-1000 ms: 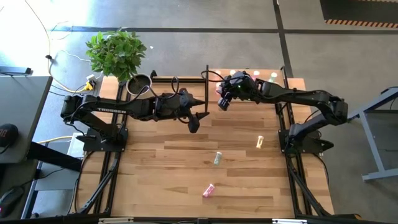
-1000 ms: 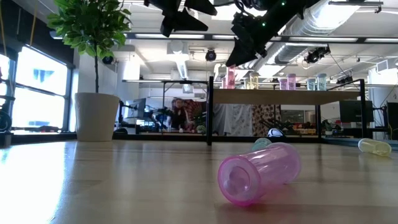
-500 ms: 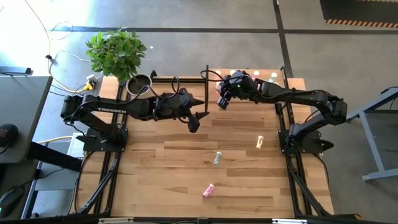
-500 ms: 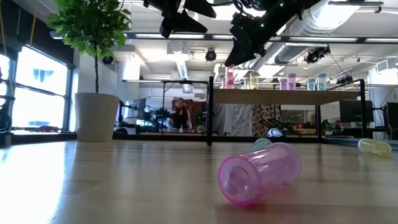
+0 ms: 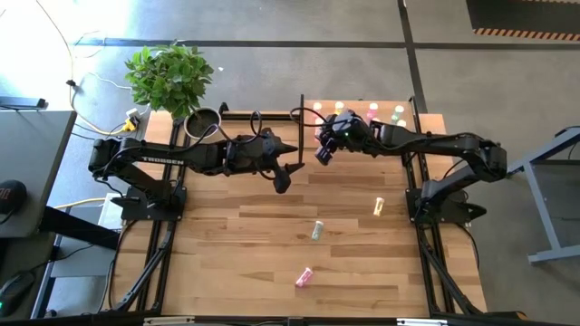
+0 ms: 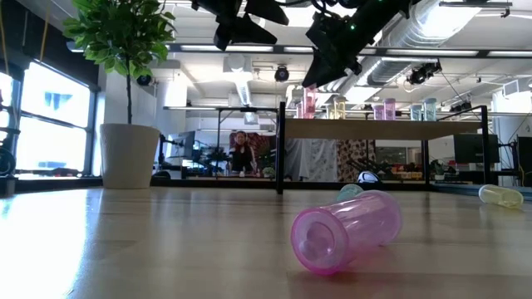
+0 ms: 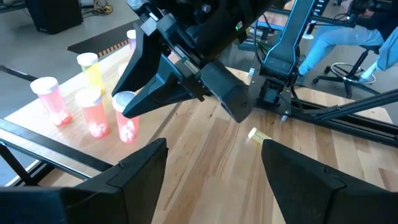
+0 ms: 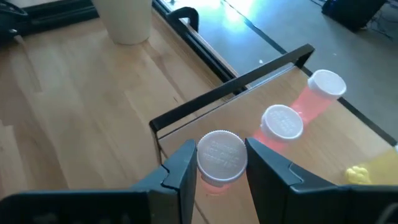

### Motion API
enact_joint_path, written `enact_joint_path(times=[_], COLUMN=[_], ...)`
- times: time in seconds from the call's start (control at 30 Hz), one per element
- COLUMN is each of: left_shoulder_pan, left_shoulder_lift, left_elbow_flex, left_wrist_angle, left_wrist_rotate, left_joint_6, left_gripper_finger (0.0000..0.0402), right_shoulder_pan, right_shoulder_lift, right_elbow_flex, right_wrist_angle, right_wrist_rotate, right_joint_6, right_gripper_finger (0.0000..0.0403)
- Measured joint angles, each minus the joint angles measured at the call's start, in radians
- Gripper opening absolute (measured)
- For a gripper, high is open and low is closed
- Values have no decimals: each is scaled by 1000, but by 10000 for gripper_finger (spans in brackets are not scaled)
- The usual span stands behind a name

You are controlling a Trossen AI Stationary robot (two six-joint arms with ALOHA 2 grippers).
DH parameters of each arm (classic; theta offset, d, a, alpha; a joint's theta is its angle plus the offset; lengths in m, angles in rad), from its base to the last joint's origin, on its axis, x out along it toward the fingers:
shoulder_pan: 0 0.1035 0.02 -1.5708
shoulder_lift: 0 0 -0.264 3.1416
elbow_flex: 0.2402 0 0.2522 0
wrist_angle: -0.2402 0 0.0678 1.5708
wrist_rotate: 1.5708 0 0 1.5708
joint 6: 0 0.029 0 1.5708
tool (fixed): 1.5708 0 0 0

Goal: Pick and place medicine bottles onto shelf by color
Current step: Put the pink medicine bottle aligned with the other pink medicine bottles on the shelf

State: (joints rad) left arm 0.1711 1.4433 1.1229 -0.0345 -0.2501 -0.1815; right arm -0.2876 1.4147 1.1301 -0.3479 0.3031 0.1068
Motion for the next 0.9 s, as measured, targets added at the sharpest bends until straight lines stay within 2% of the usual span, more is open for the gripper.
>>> enact_joint_path(times=[0.1,0.53,0.9], left_shoulder_pan=[0,0,0], left_shoulder_lift=[0,0,0], left_elbow_flex=[0,0,0], left_wrist_angle=[0,0,-1], left_wrist_rotate=[0,0,0], left_joint_6=[13,28,29], left_gripper_finger=[255,255,255], right_shoulder_pan=[9,34,17], right_shoulder_lift=[0,26,46], right_elbow_flex=[0,0,0], right_wrist_angle=[1,18,16], right_wrist_rotate=[37,72,33], right_joint_6=[1,53,76], right_gripper_finger=[106,106,106])
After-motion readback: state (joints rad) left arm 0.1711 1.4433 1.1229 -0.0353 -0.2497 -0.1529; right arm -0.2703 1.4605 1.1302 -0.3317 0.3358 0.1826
